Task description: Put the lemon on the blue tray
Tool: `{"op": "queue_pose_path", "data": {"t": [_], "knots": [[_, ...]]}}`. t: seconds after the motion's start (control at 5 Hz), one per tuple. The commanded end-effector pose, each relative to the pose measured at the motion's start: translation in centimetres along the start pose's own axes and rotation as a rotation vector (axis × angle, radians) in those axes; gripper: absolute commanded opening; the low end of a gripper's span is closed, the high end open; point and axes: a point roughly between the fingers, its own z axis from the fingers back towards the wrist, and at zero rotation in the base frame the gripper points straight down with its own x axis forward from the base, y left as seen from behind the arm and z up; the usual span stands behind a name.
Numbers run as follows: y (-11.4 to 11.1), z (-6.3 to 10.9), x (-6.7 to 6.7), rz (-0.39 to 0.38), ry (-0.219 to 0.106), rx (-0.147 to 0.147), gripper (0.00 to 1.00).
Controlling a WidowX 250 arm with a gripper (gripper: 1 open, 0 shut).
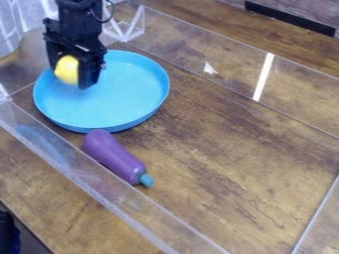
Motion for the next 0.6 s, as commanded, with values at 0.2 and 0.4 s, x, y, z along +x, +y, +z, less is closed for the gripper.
{"op": "queue_pose_path", "data": {"t": [0.2, 0.4], "knots": [[2.0, -0.1, 0.9, 0.039, -0.045, 0.039, 0.0], [1.9, -1.0, 1.0, 0.063, -0.042, 0.043, 0.0]]}}
